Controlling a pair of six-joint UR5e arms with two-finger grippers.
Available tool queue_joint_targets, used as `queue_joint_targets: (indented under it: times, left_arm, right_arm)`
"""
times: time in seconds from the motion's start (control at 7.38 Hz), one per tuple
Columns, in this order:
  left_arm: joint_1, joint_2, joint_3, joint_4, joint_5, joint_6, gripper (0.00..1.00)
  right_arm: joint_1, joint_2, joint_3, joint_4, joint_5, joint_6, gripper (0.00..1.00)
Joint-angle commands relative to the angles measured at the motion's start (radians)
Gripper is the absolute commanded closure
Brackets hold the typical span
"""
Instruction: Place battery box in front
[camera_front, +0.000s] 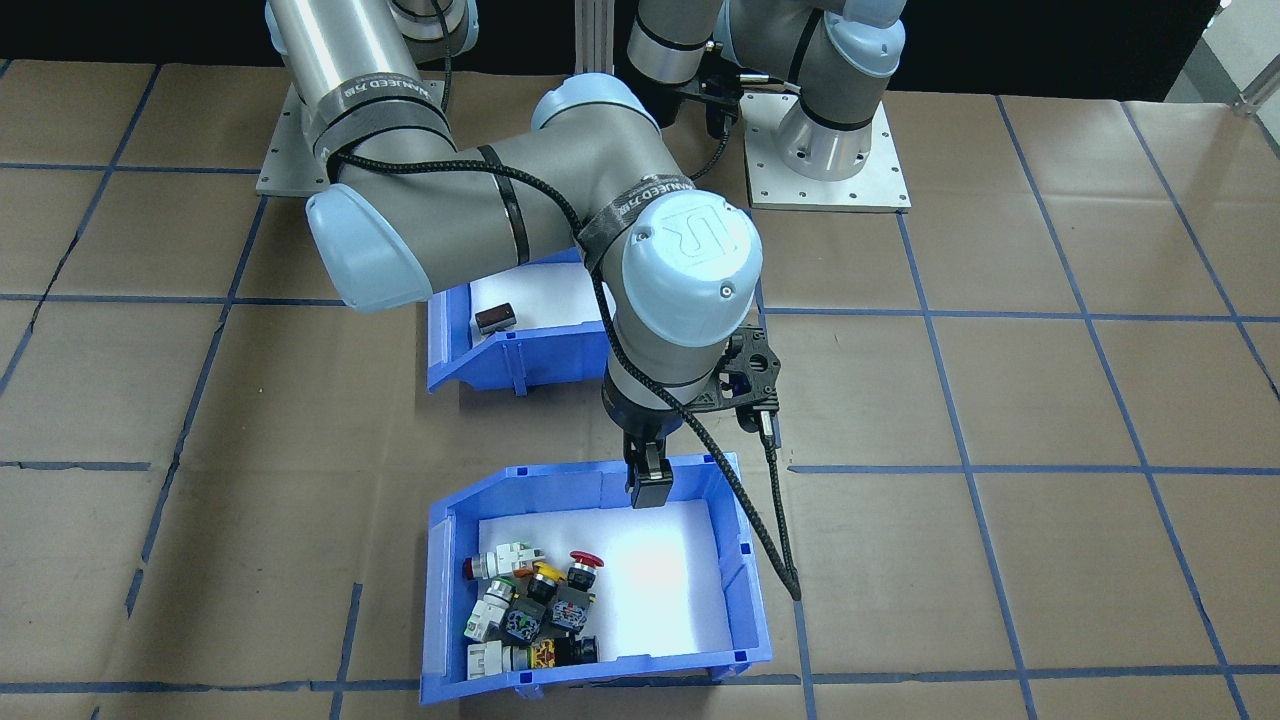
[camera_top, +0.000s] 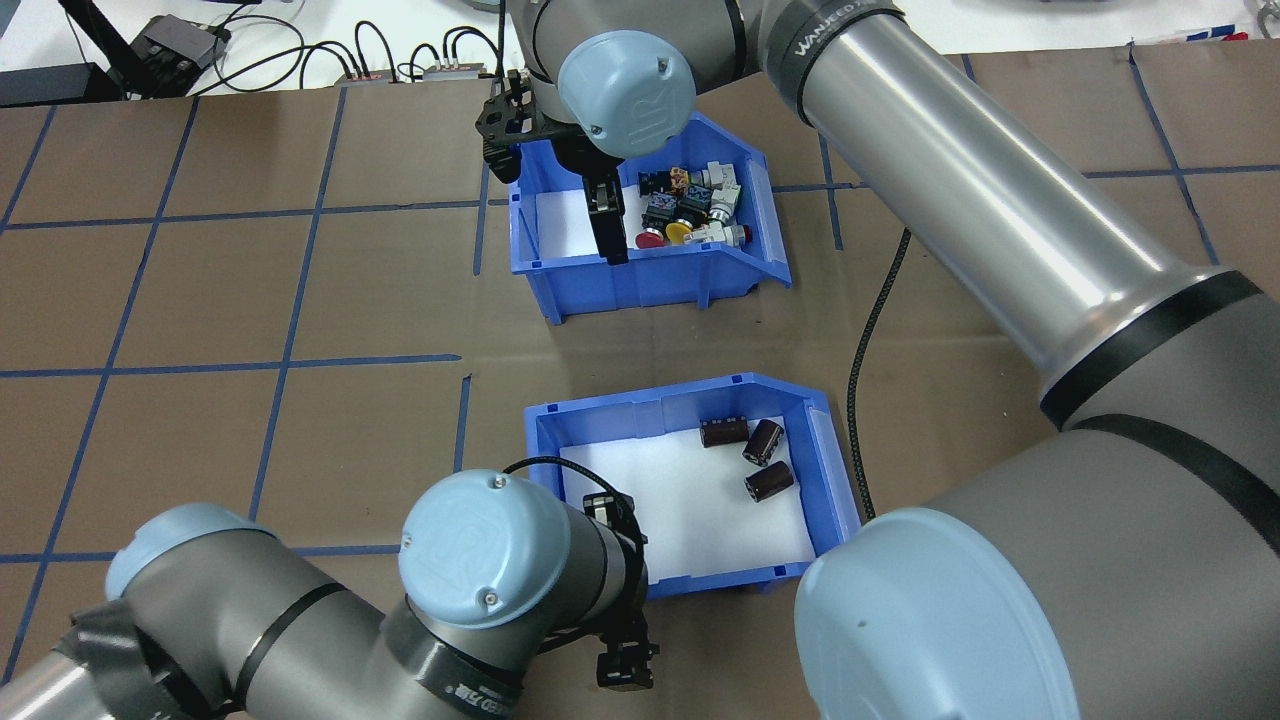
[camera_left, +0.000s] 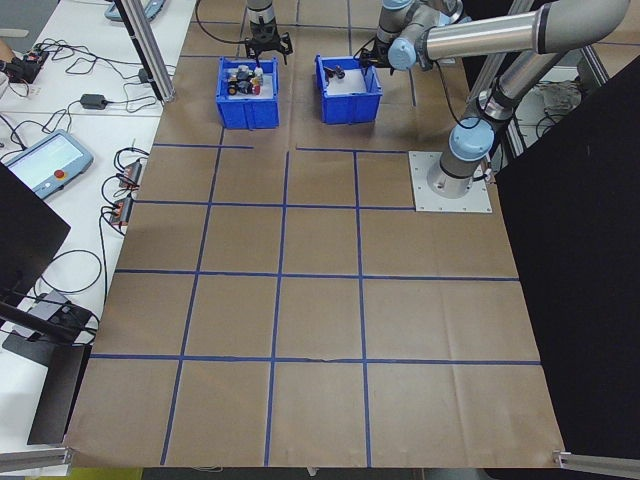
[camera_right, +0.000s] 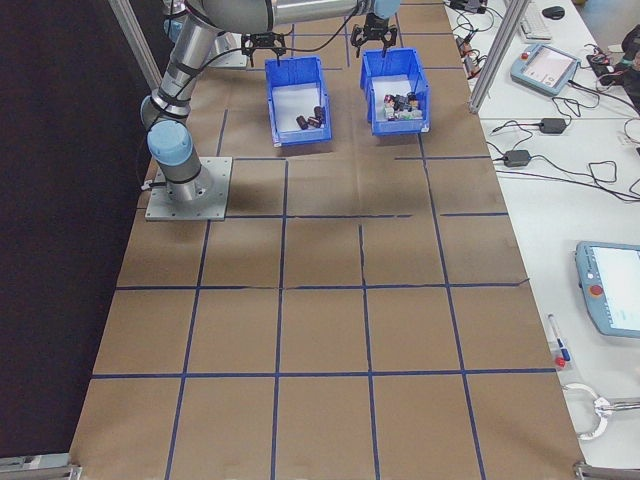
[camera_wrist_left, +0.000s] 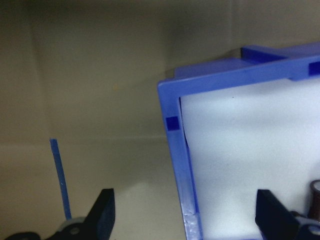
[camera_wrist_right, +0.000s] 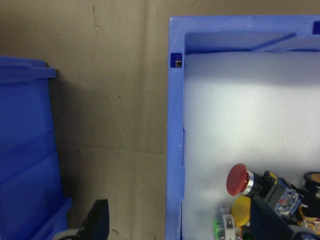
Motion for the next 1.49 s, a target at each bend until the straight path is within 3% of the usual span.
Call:
queue_joint_targets:
  times: [0.0,0.27,0.54,0.68,0.81,0.95,1.08,1.22,1.36]
  left_arm:
    - [-0.06,-0.1,-0.003,0.158,0.008,-0.068,0.0]
    - [-0.06,-0.116,-0.004,0.154,0.014,-0.065,0.0]
    - [-0.06,-0.174,-0.001,0.159,0.1,-0.068,0.05]
    - [-0.06,-0.183,0.002,0.181,0.095,-0.066,0.36]
    - [-0.062,-0.183,0.0,0.236,0.098,-0.062,0.65]
    - [-0.062,-0.18,0.0,0.249,0.1,-0.059,0.8]
    - [-0.062,-0.165,0.0,0.255,0.1,-0.056,1.0]
    - [-0.062,-0.154,0.002,0.254,0.106,-0.034,1.0]
    - [-0.057,-0.128,0.004,0.249,0.147,0.018,1.0]
  right_arm:
    - [-0.003,0.061,0.0,-0.017,0.003,0.014,0.0]
    - [0.01,0.095,0.002,-0.045,0.0,0.012,0.0]
    - [0.01,0.097,0.013,-0.047,-0.012,0.011,0.0]
    - [0.01,0.08,0.051,-0.051,-0.014,0.011,0.0]
    - [0.009,0.071,0.083,-0.109,-0.016,0.014,0.0]
    - [0.01,0.061,0.08,-0.14,-0.022,0.02,0.0]
    - [0.01,0.058,0.089,-0.131,-0.023,0.026,0.06]
    - [0.012,0.055,0.089,-0.125,-0.025,0.052,0.36]
    - [0.012,0.049,0.089,-0.122,-0.035,0.052,0.58]
